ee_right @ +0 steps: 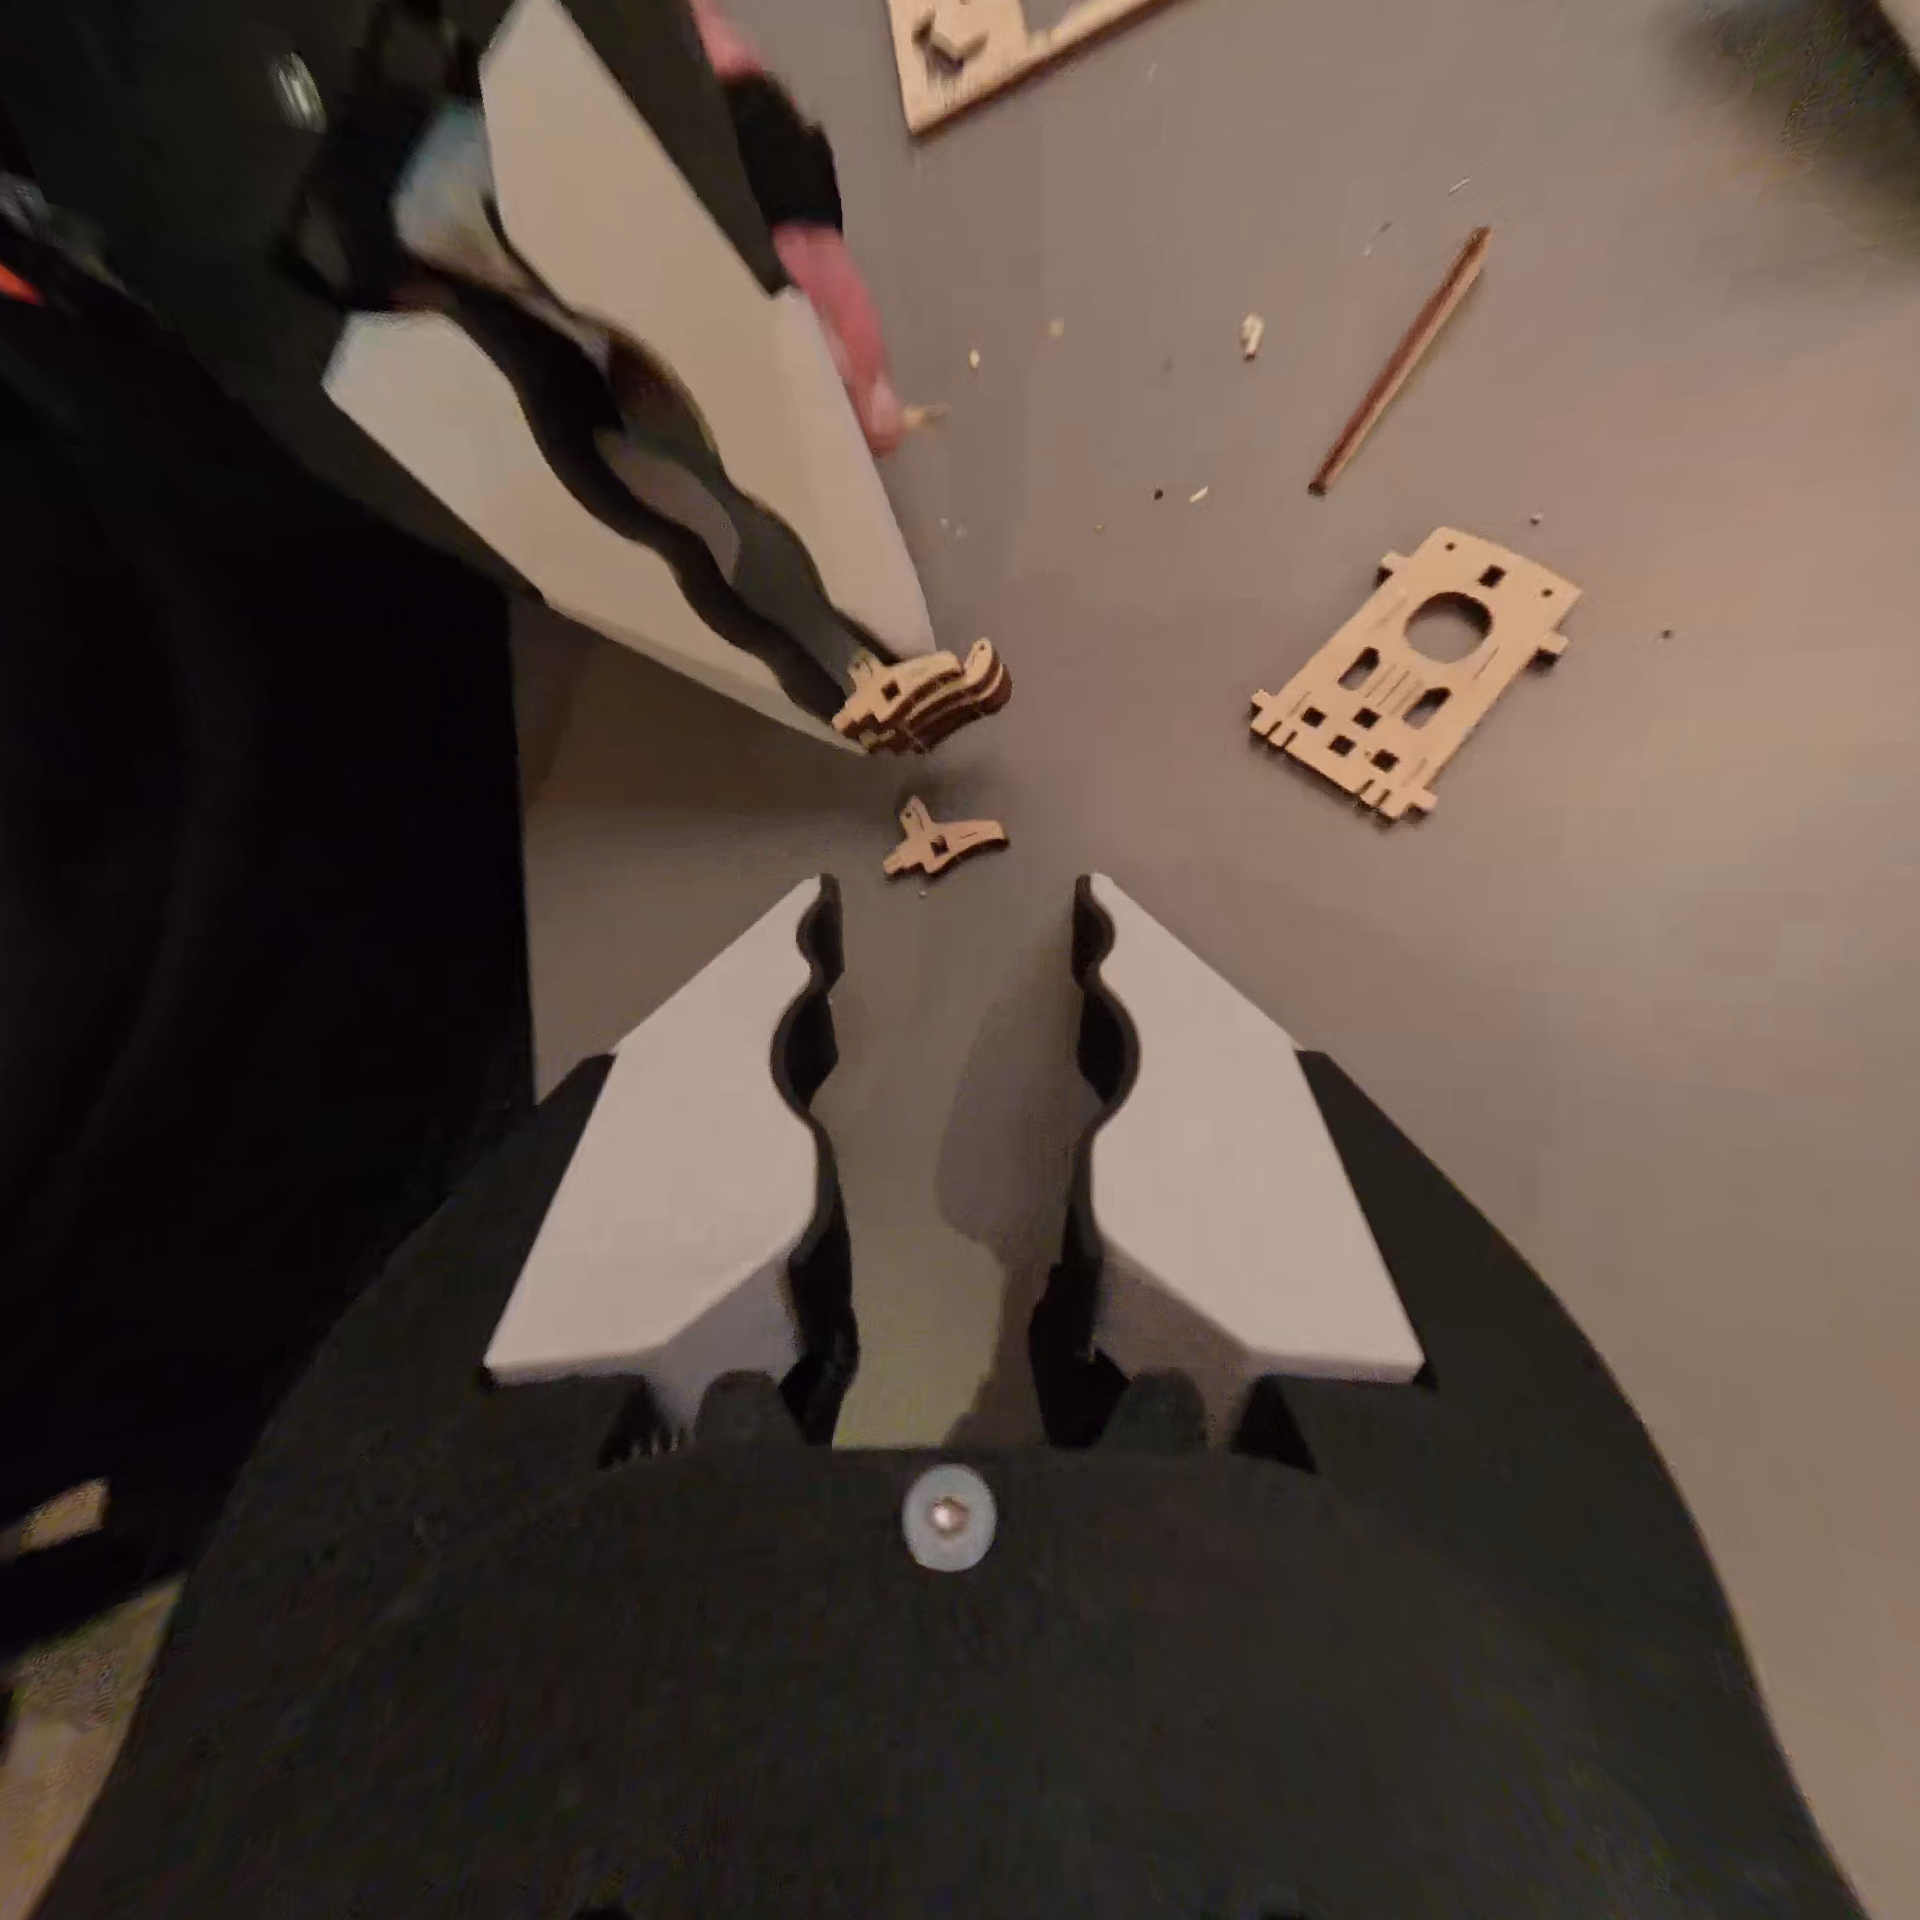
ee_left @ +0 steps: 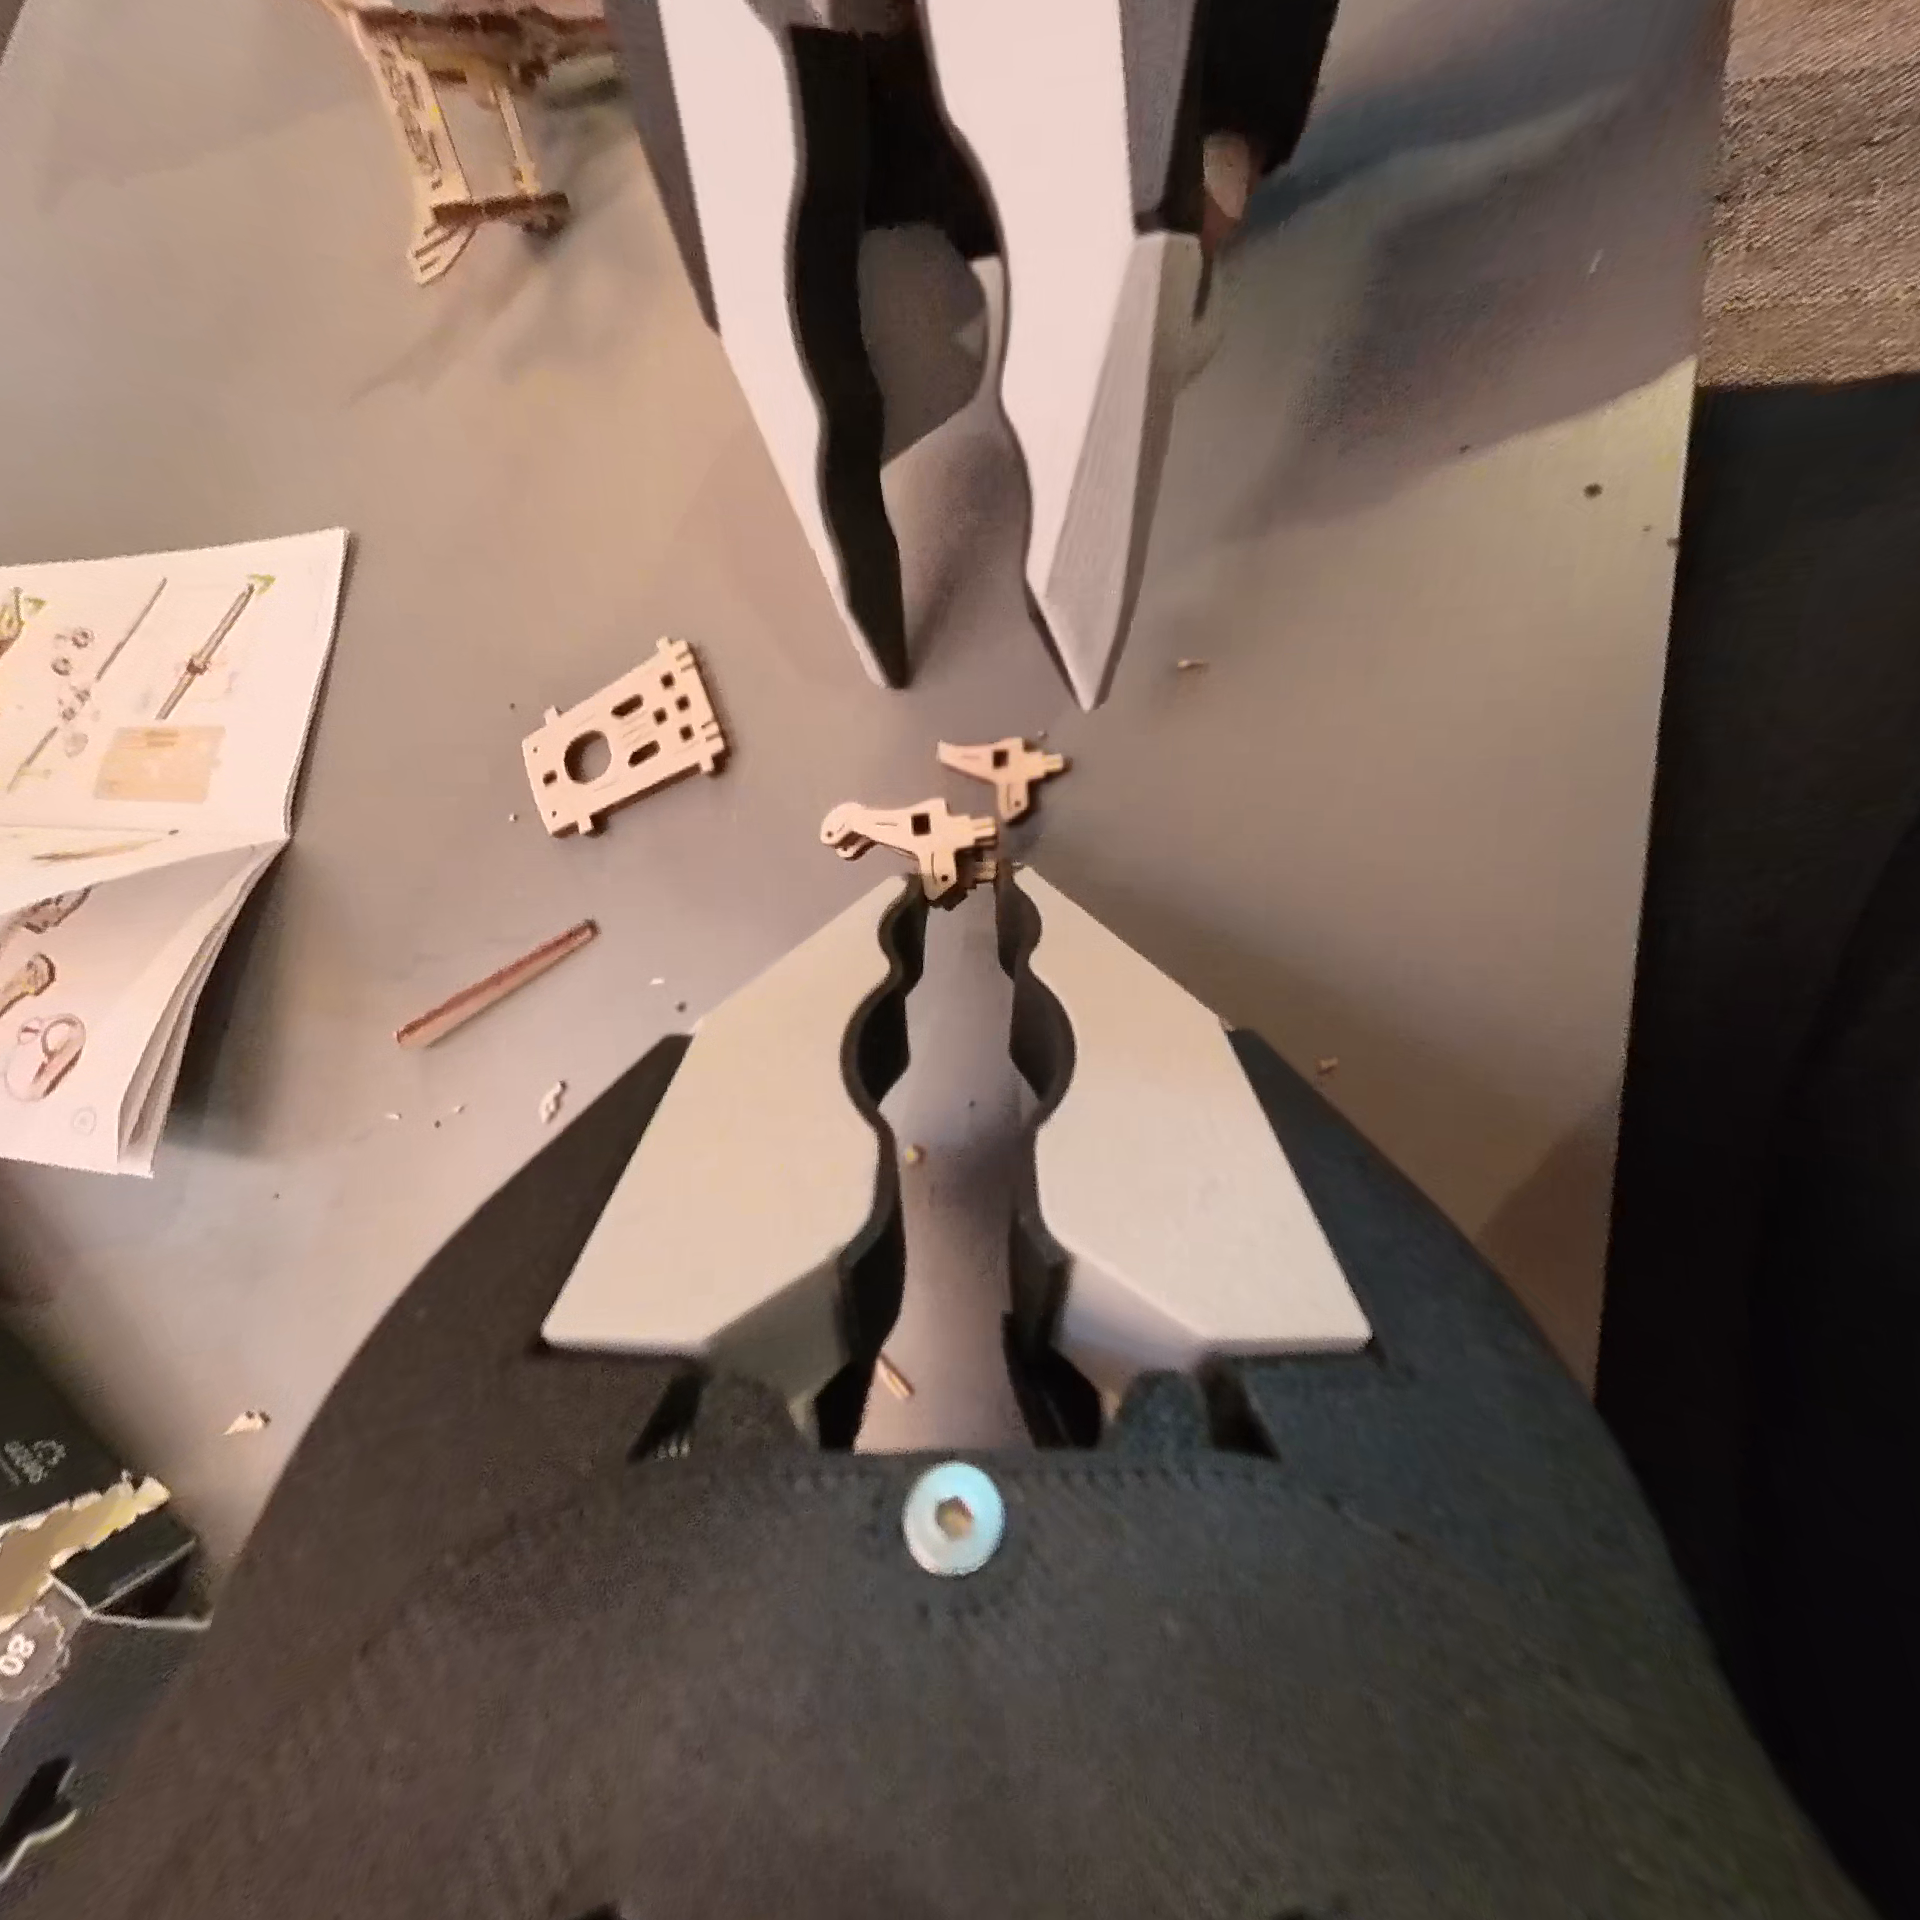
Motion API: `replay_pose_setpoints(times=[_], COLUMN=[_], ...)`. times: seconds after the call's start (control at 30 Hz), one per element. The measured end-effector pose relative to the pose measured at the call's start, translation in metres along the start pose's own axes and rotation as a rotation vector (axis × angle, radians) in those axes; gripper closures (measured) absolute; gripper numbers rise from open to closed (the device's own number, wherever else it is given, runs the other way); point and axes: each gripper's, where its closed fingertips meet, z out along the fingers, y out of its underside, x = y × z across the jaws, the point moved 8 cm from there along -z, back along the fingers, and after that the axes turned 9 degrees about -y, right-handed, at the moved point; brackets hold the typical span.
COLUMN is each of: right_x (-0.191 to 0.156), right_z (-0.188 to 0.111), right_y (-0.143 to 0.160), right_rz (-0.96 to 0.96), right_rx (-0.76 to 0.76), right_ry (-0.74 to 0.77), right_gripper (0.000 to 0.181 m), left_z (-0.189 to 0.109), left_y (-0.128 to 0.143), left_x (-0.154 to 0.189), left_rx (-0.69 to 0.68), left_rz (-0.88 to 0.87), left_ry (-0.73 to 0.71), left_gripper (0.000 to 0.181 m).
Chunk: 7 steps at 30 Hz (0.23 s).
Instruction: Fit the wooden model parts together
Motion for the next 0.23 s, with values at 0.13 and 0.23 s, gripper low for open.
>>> replay_pose_setpoints(times=[0.13,0.23], right_x=[-0.001,-0.001], right_z=[0.014,0.021], right_y=[-0.01,-0.013], right_rz=[-0.145,-0.19], right_rx=[-0.103,-0.144], right_ry=[0.022,0.008], right_gripper=[0.142,0.154], left_z=[0.0,0.0], left_y=[0.007,0.011], left_x=[0.0,-0.001], left_rx=[-0.023,-0.028], left_rz=[-0.022,-0.049], left_ry=[0.024,0.045], left_gripper=[0.17,0.17])
